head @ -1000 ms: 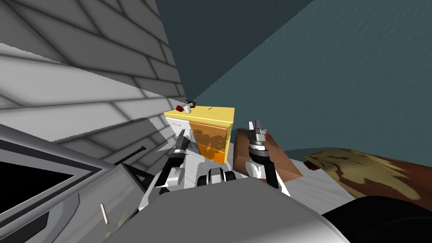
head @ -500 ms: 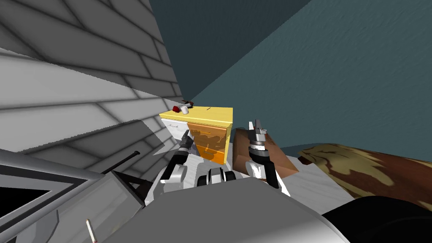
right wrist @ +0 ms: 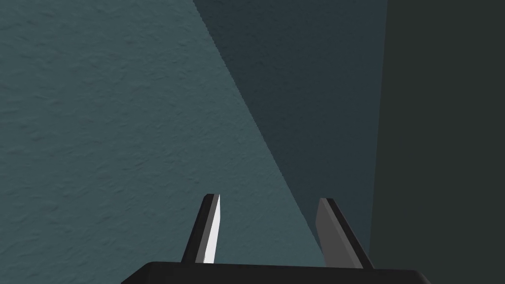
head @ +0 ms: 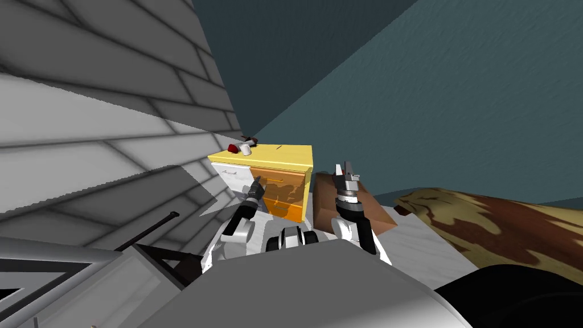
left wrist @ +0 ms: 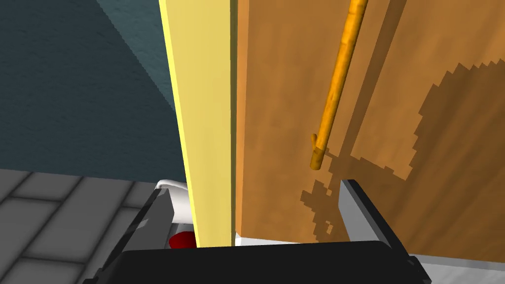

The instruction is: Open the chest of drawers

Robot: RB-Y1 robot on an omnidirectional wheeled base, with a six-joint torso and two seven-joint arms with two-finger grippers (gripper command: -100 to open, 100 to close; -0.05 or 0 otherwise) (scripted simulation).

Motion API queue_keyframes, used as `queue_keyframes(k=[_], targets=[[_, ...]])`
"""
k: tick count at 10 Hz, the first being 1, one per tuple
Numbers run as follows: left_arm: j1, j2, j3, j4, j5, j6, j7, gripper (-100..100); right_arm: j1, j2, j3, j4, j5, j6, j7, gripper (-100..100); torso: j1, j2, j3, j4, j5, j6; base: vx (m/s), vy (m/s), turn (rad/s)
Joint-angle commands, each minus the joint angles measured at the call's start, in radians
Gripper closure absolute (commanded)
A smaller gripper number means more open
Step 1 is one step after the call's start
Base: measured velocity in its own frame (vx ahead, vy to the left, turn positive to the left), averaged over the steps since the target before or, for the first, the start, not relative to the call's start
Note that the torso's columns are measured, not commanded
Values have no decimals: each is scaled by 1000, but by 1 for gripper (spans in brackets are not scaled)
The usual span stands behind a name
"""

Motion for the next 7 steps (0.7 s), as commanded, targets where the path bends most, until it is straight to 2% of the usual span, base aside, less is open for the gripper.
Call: queue_keyframes(k=[1,7], targets=[[-26,29,-26,18,-3,66,11,-100,0,0,0,0,0,0,0,0,0,0,0,0,0,0,26,39,-108],[-81,89,-75,47,-7,197,33,-100,0,0,0,0,0,0,0,0,-1,1,0,0,0,0,19,41,-100]])
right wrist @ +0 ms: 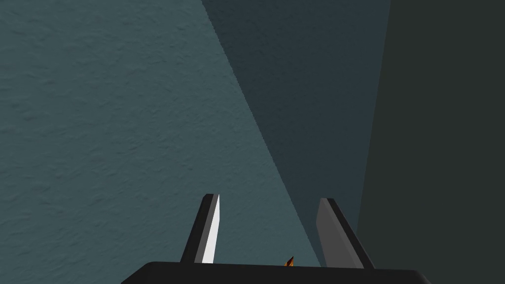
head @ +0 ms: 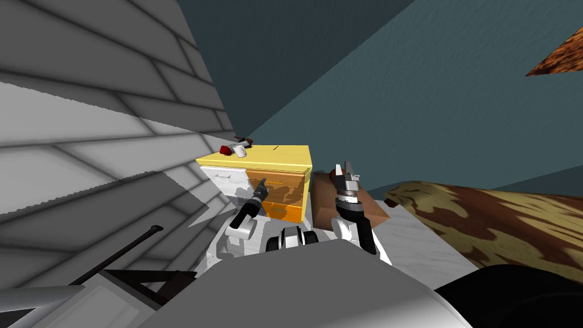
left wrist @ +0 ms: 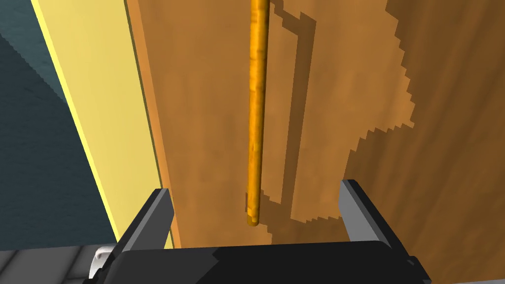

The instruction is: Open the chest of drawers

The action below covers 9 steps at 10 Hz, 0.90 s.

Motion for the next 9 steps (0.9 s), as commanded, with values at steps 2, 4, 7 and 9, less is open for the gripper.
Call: queue_keyframes(k=[2,4,7,9], targets=[[-27,24,-23,11,-2,68,11,-100,0,0,0,0,0,0,0,0,1,0,0,0,0,0,8,30,-63],[-73,53,30,59,-53,14,59,-100,0,0,0,0,0,0,0,0,0,0,0,0,0,0,-44,21,-180],[-97,53,41,135,-82,14,100,-100,0,0,0,0,0,0,0,0,1,2,1,1,0,-1,-99,12,-131],[-141,88,93,185,-128,-32,151,-100,0,0,0,0,0,0,0,0,0,-5,-3,-1,0,0,-63,6,-154]])
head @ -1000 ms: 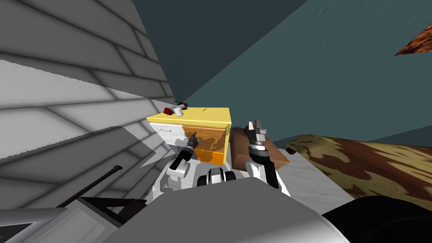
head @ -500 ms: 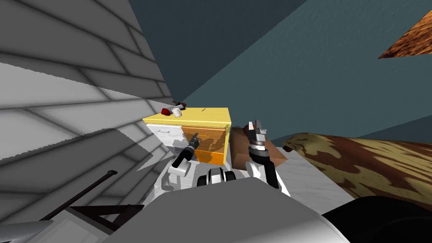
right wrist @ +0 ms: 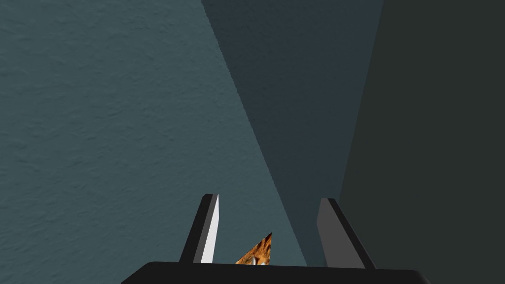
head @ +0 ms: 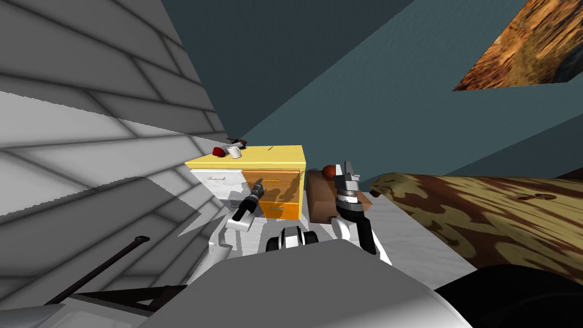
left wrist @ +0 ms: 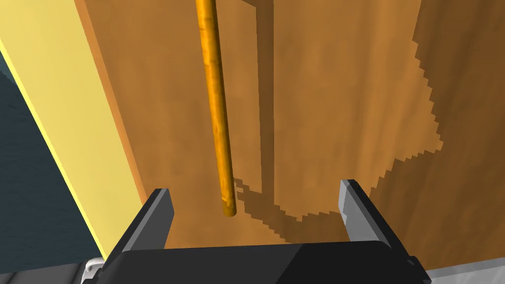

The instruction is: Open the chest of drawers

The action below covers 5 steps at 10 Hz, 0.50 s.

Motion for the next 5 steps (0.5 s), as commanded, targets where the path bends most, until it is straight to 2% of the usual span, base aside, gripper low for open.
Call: queue_keyframes(k=[1,2,3,4,5], targets=[[-79,28,60,76,-78,-44,72,-100,0,0,0,0,0,0,0,0,0,6,3,2,0,1,-143,17,-391],[-79,28,60,115,-84,-44,90,-100,0,0,0,0,0,0,0,0,0,9,5,3,0,0,-75,14,-85],[-79,28,60,147,-84,-44,90,-100,0,0,0,0,0,0,0,0,1,5,4,2,0,-1,-24,4,63],[-136,63,108,190,-140,-89,133,-100,0,0,0,0,0,0,0,0,1,2,1,0,0,-1,-120,-5,-339],[-153,63,122,228,-163,-89,158,-100,0,0,0,0,0,0,0,0,0,6,3,2,0,1,-152,9,-363]])
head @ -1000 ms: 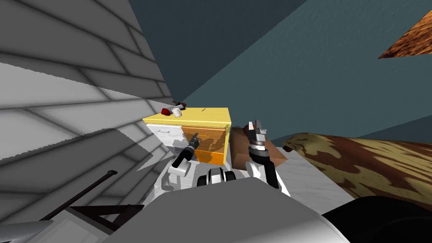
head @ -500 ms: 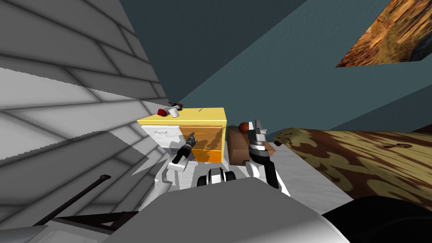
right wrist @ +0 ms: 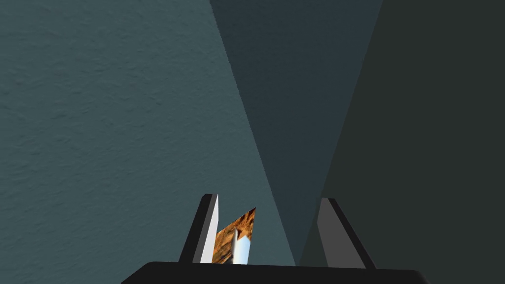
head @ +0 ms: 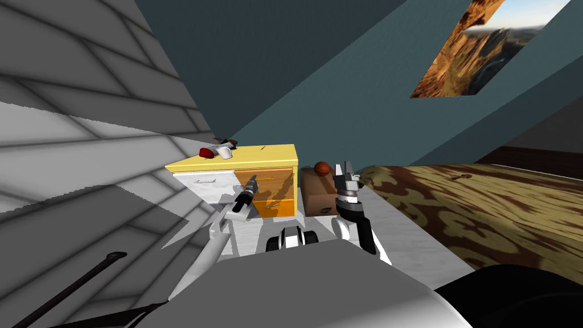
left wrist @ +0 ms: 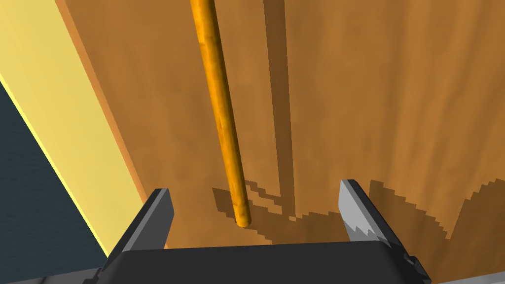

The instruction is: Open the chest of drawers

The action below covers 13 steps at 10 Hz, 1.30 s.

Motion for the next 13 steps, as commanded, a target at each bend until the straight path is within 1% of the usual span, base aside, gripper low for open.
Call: queue_keyframes(k=[1,2,3,4,5,6,7,8,9,10,11,12,13], targets=[[-26,17,37,84,-50,-26,73,-100,0,0,0,0,0,0,0,0,1,2,2,1,0,-1,-82,7,-71],[-26,17,37,117,-50,-26,73,-100,0,0,0,0,0,0,0,0,1,-2,0,0,1,-2,-20,-2,35],[-26,17,37,134,-50,-26,73,-100,1,0,0,0,0,0,0,0,1,-5,-3,-1,0,-2,7,-2,18],[-79,52,84,164,-98,-66,122,-100,1,0,0,0,0,0,0,0,1,-6,-3,-2,0,-1,-124,-8,-337],[-100,52,98,201,-129,-72,143,-100,0,0,0,0,0,0,0,0,0,2,1,0,0,0,-159,-16,-359],[-100,52,98,242,-129,-72,164,-100,0,0,0,0,0,0,0,0,0,4,3,2,0,-1,-74,-4,-87],[-100,52,98,271,-129,-72,164,-100,0,0,0,0,0,0,0,0,2,-1,1,0,1,-3,-16,4,35],[-100,52,98,280,-129,-72,164,-100,1,0,0,0,0,0,0,0,2,-5,-2,-1,1,-2,6,5,23],[-147,87,149,322,-178,-117,215,-100,1,0,0,0,0,0,0,0,2,-6,-3,-2,1,-1,-97,-9,-335],[-173,87,160,357,-204,-117,237,-100,0,0,0,0,0,0,0,0,0,0,0,0,0,0,-153,-10,-378],[-173,87,160,395,-209,-117,255,-100,0,0,0,0,0,0,0,0,-1,4,3,1,0,-1,-88,-10,-82],[-173,87,160,421,-209,-117,255,-100,0,0,0,0,0,0,0,0,1,0,1,0,0,-3,-26,-8,55],[-173,87,160,426,-209,-117,255,-100,1,0,0,0,0,0,0,0,2,-4,-2,-1,1,-2,0,-5,18]])
